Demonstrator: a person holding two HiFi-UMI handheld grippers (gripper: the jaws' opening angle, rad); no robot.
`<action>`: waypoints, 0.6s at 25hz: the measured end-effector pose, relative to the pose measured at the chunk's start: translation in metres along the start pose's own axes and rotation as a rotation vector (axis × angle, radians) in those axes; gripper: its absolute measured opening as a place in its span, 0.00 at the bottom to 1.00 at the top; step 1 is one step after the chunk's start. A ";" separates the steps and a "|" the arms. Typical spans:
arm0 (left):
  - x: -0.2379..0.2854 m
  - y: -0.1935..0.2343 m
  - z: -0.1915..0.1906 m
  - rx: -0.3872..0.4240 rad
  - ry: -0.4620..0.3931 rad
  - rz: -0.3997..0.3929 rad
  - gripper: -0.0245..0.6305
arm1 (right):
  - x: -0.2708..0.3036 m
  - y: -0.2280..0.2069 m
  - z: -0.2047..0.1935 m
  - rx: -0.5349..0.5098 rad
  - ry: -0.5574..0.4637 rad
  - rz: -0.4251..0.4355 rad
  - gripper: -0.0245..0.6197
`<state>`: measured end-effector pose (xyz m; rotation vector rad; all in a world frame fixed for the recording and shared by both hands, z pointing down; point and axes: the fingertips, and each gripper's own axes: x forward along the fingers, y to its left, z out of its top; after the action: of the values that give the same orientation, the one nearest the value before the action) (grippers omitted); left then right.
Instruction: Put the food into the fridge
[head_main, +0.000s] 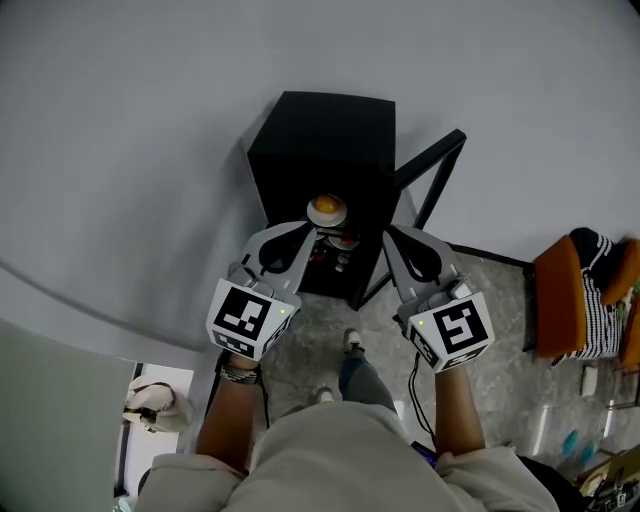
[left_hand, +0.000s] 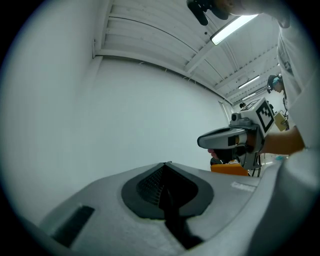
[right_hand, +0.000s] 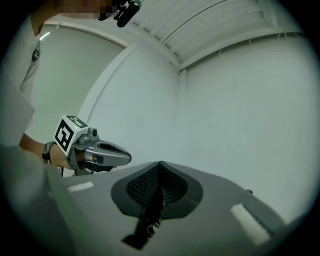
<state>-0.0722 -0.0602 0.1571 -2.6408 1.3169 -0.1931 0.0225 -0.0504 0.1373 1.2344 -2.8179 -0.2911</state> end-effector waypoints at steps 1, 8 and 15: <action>-0.001 -0.001 0.001 0.002 -0.001 0.001 0.04 | -0.001 0.000 0.000 0.000 0.001 0.000 0.05; -0.004 -0.002 0.000 0.005 0.009 0.005 0.04 | -0.004 0.001 0.003 -0.007 0.003 0.004 0.05; -0.004 -0.004 -0.005 0.003 0.021 0.005 0.04 | -0.006 0.001 -0.002 -0.003 0.013 0.002 0.05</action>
<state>-0.0727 -0.0550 0.1628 -2.6401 1.3288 -0.2222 0.0260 -0.0457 0.1394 1.2280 -2.8065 -0.2867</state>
